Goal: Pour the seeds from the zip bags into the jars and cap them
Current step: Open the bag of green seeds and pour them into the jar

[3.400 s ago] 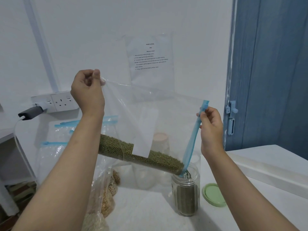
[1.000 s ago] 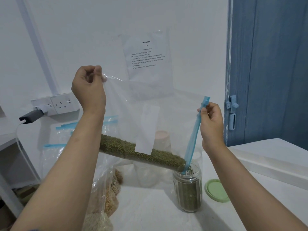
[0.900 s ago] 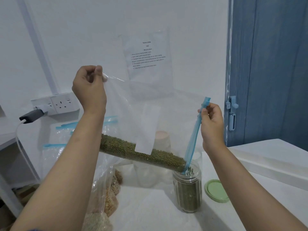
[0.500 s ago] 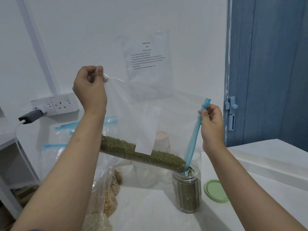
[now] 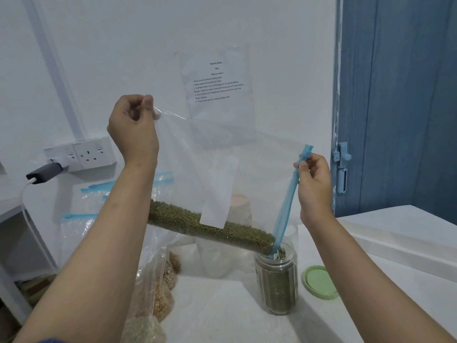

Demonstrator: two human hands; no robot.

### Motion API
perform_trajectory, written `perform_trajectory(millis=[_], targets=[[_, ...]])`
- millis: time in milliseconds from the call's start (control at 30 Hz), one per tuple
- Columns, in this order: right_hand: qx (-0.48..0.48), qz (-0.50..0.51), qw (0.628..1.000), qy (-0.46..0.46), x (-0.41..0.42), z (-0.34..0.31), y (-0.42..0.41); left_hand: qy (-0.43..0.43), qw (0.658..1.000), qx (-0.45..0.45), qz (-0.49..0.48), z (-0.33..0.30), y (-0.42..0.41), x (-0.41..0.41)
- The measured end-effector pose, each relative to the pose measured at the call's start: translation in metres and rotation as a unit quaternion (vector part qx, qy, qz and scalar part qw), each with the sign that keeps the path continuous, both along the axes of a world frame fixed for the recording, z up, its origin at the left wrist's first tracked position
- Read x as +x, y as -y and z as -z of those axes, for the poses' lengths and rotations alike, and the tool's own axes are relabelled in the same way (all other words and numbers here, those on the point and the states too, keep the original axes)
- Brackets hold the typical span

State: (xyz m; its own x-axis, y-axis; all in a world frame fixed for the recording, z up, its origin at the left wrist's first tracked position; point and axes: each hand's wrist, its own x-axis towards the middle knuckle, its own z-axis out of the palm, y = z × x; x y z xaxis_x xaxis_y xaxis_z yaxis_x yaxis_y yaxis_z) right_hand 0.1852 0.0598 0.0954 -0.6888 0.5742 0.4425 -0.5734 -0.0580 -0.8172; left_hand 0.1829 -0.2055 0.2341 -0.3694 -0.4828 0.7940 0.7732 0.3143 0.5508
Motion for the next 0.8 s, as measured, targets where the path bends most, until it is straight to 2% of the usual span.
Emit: perform_trajectory(millis=[800], targets=[[-0.003, -0.007, 1.0, -0.001, 0.0011, 0.0027, 0.0003, 0.006, 1.0, -0.011, 0.0, 0.0008, 0.0, -0.0002]])
